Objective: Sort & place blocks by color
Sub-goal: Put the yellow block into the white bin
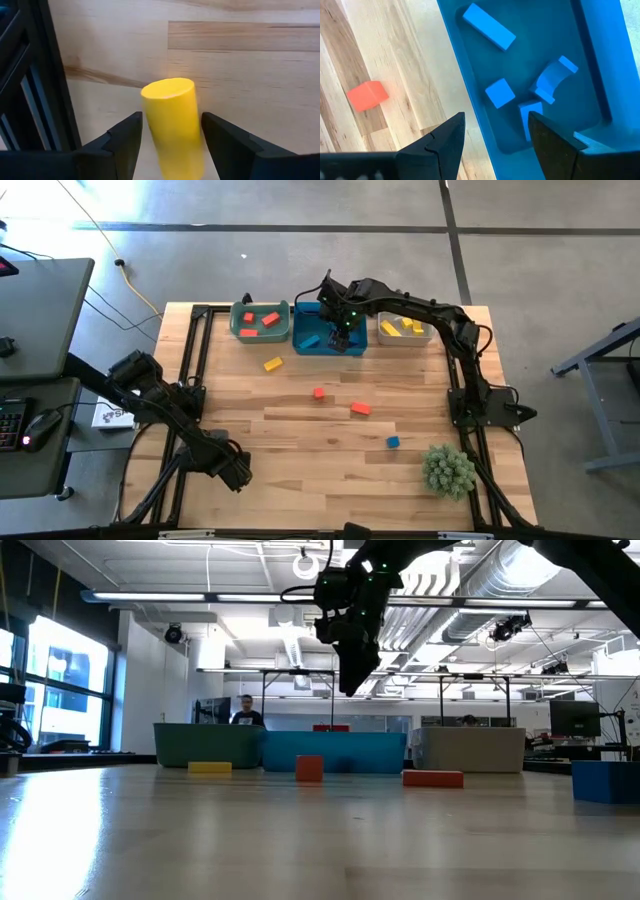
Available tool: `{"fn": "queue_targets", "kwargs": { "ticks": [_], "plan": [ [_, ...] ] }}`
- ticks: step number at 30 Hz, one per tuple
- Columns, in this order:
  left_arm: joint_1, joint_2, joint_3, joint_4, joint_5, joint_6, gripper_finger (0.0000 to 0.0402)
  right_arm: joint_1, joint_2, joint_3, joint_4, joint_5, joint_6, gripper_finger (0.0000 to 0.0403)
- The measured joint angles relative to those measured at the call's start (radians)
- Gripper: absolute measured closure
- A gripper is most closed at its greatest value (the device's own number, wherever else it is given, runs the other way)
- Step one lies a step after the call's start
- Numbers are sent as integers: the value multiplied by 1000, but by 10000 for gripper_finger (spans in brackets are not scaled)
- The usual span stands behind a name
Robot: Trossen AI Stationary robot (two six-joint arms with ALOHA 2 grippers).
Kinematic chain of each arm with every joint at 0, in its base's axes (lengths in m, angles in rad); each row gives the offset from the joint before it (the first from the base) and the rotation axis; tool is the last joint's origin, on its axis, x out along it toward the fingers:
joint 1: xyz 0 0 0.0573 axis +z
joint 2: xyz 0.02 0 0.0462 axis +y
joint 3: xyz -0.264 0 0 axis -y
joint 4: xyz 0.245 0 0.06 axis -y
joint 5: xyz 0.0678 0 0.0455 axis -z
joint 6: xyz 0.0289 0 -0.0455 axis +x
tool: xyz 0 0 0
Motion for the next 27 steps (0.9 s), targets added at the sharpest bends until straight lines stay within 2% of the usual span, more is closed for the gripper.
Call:
{"fn": "queue_targets", "kwargs": {
  "ticks": [5,11,19,24,27],
  "plan": [
    [0,-2,-4,9,-2,26,218,0,0,0,0,0,4,197],
    [0,-4,-4,6,-9,117,295,0,0,0,-1,0,40,197],
    [-6,-36,-7,14,-105,239,299,28,-24,0,-34,-17,62,197],
    [-2,-98,-10,30,-289,282,299,68,-67,0,-34,-29,89,197],
    [-3,-146,-10,38,-361,312,299,94,-88,0,-34,-43,112,197]
  ]
}}
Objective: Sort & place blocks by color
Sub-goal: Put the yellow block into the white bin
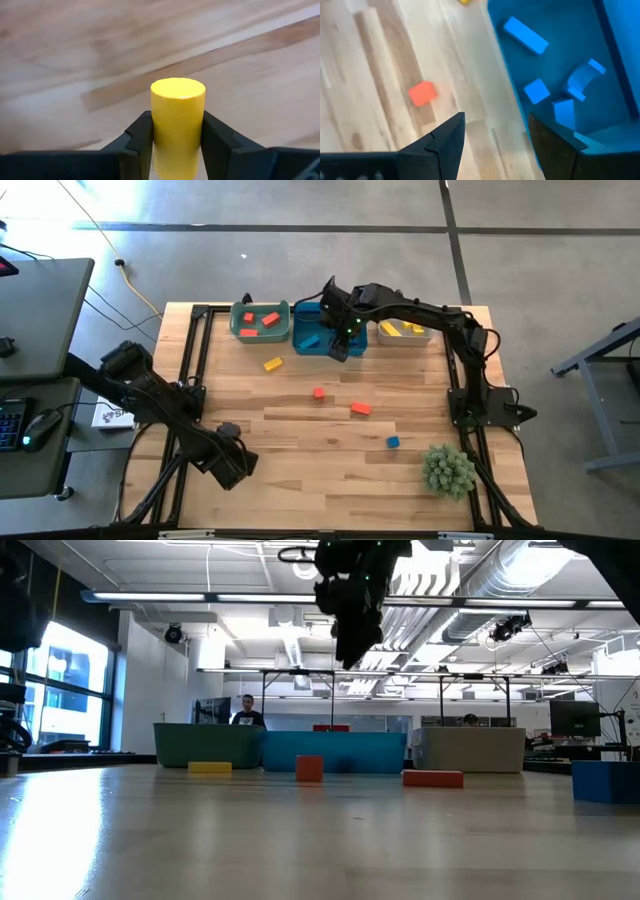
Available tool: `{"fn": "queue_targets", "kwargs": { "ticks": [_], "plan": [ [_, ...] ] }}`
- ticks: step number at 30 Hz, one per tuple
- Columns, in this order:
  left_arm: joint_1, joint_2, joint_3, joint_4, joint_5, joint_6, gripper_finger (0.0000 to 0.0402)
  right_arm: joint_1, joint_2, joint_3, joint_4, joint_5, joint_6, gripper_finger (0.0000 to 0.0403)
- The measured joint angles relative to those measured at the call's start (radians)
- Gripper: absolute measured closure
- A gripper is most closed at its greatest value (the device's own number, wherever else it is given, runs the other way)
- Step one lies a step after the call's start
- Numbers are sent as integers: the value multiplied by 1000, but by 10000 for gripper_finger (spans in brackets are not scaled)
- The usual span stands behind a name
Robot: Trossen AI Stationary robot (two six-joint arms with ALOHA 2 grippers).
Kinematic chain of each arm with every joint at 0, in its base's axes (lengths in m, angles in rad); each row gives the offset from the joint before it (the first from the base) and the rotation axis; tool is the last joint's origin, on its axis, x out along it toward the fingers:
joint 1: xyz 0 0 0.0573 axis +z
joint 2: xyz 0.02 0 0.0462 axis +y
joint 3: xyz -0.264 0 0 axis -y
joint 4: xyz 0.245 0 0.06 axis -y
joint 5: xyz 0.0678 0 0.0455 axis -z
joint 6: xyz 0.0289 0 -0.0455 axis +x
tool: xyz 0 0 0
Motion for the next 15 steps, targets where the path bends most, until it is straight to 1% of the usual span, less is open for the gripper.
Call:
{"fn": "queue_targets", "kwargs": {
  "ticks": [3,8,12,15],
  "plan": [
    [12,-36,0,-4,-61,35,299,25,-12,0,0,-3,35,197],
    [49,-97,1,-7,-130,120,299,65,-19,0,-23,-3,96,197],
    [102,-147,2,2,-186,213,299,98,-19,0,-34,-7,72,197],
    [157,-184,2,3,-204,291,299,113,-19,0,-32,-7,41,197]
  ]
}}
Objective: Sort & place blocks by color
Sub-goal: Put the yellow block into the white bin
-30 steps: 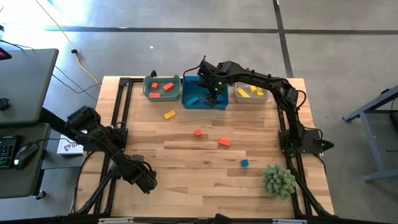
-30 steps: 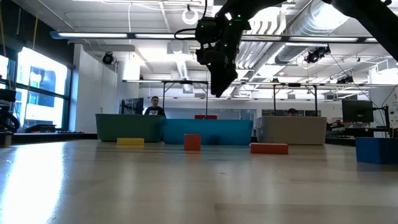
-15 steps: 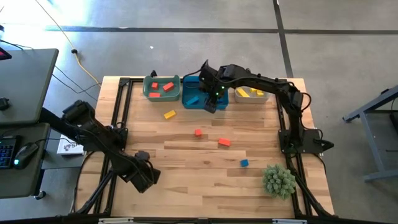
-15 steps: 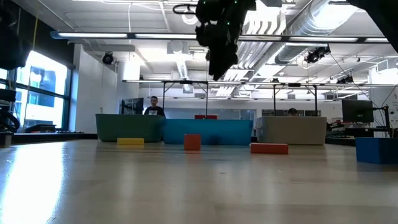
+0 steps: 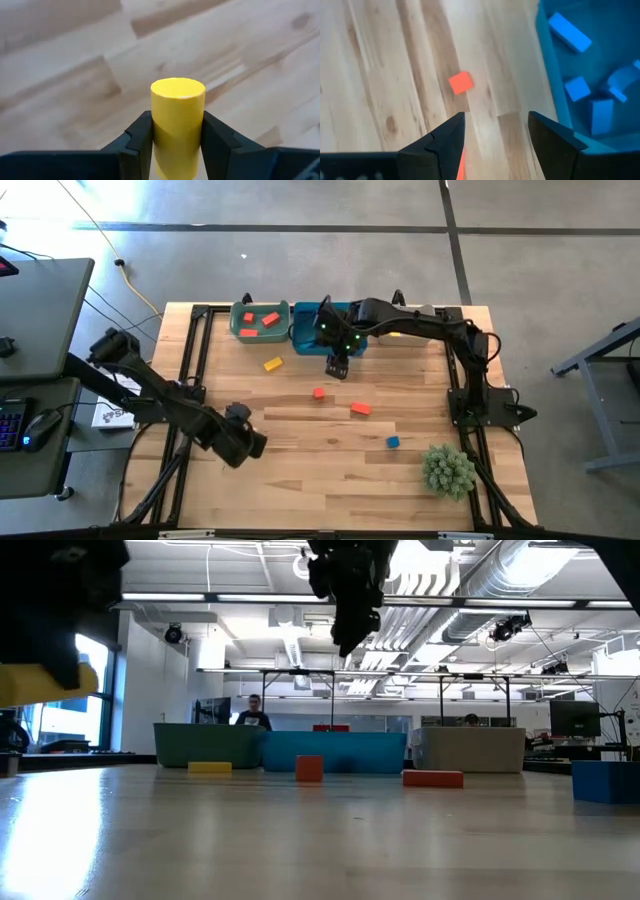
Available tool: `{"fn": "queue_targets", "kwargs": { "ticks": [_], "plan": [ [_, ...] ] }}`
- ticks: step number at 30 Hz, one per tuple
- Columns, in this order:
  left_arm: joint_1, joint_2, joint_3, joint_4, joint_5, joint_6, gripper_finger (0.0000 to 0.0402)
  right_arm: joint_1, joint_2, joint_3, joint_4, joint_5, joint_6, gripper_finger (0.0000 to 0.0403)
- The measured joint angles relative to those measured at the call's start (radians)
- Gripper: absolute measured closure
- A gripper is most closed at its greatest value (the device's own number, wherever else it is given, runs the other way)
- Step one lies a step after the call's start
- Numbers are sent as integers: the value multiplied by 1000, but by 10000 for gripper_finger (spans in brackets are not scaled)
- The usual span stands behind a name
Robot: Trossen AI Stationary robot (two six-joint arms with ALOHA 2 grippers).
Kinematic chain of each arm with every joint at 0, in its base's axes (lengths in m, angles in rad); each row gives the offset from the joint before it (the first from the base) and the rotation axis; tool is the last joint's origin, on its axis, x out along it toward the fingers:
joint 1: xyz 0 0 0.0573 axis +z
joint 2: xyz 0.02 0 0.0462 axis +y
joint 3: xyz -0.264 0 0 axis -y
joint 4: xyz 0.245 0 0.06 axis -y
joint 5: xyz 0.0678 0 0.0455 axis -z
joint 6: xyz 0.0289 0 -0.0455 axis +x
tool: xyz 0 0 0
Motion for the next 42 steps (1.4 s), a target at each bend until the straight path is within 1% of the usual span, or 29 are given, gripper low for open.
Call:
{"fn": "queue_targets", "kwargs": {
  "ticks": [8,15,21,25,28,33,37,42],
  "plan": [
    [197,-102,0,19,-15,245,299,-3,0,0,22,-11,-58,197],
    [413,-194,1,60,39,489,299,-49,0,0,73,-190,-172,197],
    [627,-252,2,170,123,706,299,-106,1,0,104,-292,-265,197],
    [768,-263,2,272,207,845,299,-145,1,0,137,-360,-329,197],
    [863,-263,2,340,272,940,299,-174,2,0,161,-431,-382,197],
    [989,-259,2,454,380,1022,299,-212,2,0,215,-500,-401,197],
    [1066,-259,2,540,460,1077,299,-232,2,0,274,-513,-397,197],
    [1136,-259,2,649,501,1123,299,-232,2,0,359,-513,-389,197]
  ]
}}
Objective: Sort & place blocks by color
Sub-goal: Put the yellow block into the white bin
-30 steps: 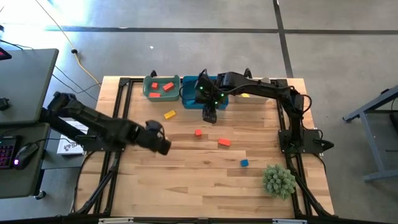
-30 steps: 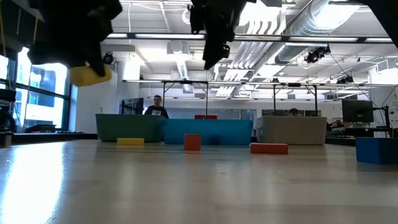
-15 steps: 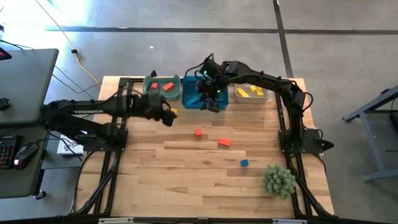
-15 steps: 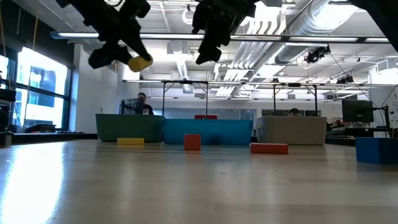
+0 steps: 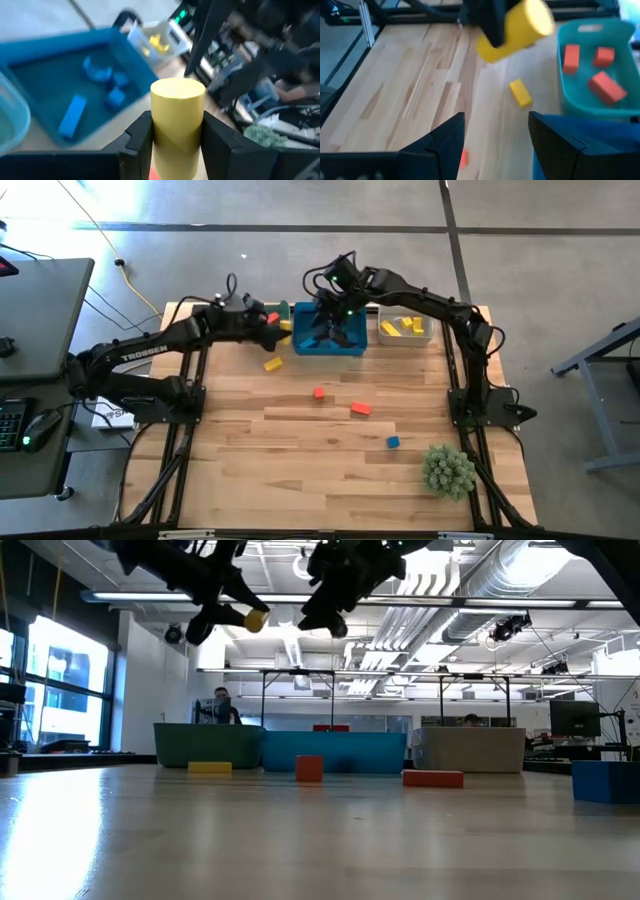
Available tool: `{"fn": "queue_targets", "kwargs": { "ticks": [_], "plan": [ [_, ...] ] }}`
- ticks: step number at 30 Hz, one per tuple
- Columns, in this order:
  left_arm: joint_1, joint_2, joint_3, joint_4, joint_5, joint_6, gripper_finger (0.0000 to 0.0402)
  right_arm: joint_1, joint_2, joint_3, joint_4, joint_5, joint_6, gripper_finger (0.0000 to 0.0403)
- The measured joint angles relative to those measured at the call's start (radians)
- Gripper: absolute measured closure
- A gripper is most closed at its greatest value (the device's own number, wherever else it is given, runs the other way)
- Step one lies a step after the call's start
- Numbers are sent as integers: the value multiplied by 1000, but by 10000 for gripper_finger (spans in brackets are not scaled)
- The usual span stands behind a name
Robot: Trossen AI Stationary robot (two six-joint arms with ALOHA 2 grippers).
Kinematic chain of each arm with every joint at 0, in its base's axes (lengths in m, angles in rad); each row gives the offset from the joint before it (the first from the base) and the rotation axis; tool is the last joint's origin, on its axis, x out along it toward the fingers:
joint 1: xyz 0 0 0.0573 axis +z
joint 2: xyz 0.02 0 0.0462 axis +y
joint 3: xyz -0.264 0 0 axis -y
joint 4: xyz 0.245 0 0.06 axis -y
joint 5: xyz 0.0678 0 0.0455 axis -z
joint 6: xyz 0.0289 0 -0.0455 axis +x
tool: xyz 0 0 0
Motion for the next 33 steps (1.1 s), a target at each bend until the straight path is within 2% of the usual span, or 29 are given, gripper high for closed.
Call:
{"fn": "queue_targets", "kwargs": {
  "ticks": [6,11,20,33],
  "plan": [
    [59,0,0,142,49,23,299,3,0,0,131,-1,152,197],
    [96,0,0,244,147,81,299,0,0,0,244,-1,324,197],
    [155,0,0,291,262,93,299,4,0,0,407,-20,539,197],
    [157,0,0,373,263,83,299,9,1,0,462,-4,662,197]
  ]
}}
